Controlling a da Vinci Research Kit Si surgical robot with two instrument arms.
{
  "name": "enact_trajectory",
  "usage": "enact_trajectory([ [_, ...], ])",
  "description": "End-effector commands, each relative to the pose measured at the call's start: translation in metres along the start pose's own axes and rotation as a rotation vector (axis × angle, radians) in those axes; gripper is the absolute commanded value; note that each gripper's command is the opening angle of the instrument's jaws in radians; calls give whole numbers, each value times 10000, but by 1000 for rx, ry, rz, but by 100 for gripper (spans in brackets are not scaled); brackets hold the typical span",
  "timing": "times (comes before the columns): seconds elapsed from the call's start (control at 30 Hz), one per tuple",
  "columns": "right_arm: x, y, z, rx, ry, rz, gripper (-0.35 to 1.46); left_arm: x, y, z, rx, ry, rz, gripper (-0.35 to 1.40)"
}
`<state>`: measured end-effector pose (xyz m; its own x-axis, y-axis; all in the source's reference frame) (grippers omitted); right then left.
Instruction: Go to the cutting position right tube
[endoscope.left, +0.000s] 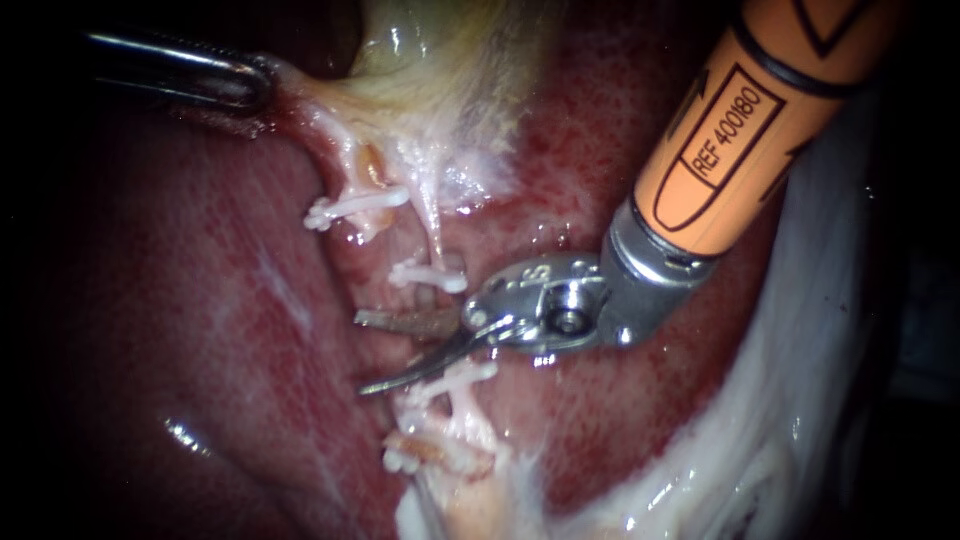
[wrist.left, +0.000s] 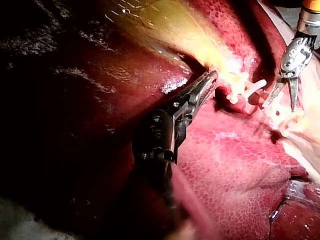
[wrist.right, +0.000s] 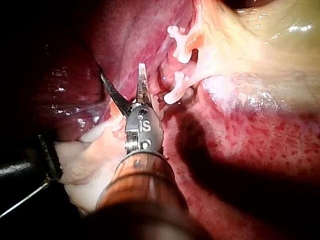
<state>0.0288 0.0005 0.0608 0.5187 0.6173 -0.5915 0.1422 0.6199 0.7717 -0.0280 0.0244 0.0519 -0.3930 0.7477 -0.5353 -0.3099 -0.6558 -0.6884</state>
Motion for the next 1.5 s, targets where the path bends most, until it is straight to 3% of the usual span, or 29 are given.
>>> enact_trajectory([
  [0.03,0,-1,-1,3,-1,1,133,0,0,0,0,0,0,-35],
  [0.33,-17,-19,-38,46,-12,58,135,0,1,-4,-2,-1,0,-35],
  [0.53,-32,-19,-62,53,-51,90,135,0,2,-5,-2,-1,0,-35],
  [0.73,-45,-4,-77,55,-67,107,135,0,2,-7,-3,-1,0,-35],
  [1.1,-83,46,-66,31,-105,125,137,1,2,-7,-3,-1,-1,-35],
  [1.33,-85,62,-49,52,-111,119,137,1,2,-7,-3,-1,0,-35],
  [1.5,-81,63,-37,97,-77,120,137,1,2,-8,-1,0,-1,-35],
])
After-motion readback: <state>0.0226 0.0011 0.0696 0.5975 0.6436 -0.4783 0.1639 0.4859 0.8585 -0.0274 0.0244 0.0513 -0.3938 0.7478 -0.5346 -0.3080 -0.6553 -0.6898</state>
